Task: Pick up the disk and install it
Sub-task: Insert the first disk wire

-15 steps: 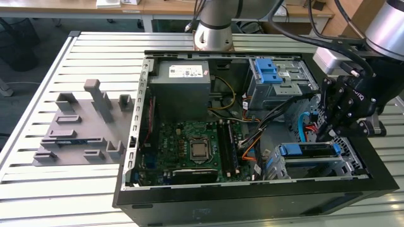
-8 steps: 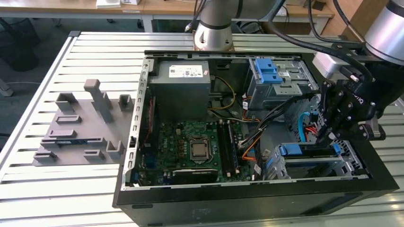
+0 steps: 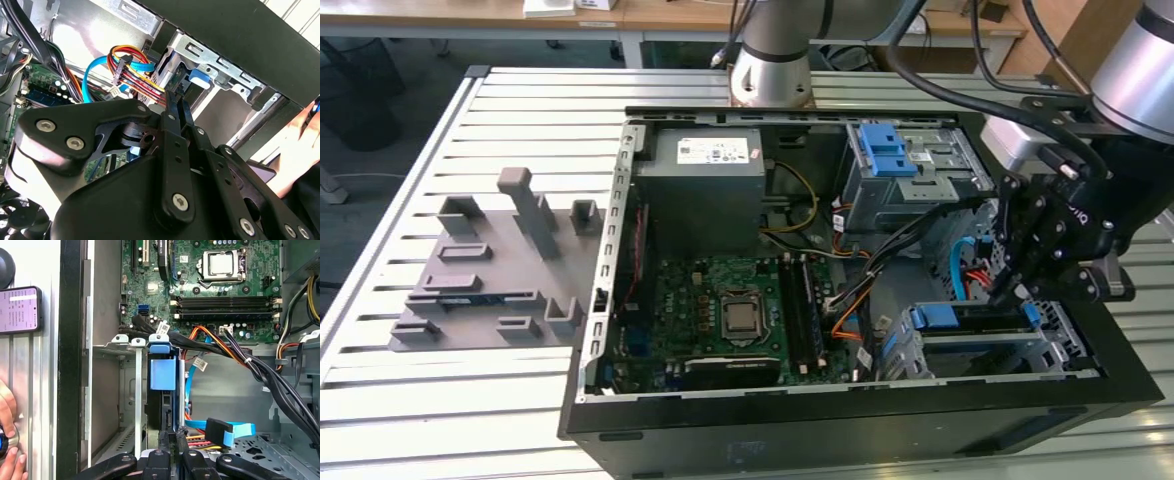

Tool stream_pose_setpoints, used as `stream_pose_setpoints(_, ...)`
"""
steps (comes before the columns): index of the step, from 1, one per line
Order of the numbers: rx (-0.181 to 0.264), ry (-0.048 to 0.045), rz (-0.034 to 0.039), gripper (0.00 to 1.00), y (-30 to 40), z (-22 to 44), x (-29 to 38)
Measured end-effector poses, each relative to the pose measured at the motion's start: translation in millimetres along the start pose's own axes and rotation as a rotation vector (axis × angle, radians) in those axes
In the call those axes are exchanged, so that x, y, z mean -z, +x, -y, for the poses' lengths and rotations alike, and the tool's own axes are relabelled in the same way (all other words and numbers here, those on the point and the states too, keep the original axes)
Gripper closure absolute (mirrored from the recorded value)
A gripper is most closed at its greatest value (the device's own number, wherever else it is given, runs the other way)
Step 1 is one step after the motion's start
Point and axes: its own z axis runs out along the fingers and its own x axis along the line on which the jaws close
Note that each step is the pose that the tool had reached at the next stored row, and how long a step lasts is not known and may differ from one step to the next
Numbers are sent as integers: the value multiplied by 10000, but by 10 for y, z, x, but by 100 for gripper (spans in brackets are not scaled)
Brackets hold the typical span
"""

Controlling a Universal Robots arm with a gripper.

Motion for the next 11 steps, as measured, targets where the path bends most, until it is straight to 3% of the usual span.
stream_pose_setpoints(11,-42,-4,2,84,0,1,-19)
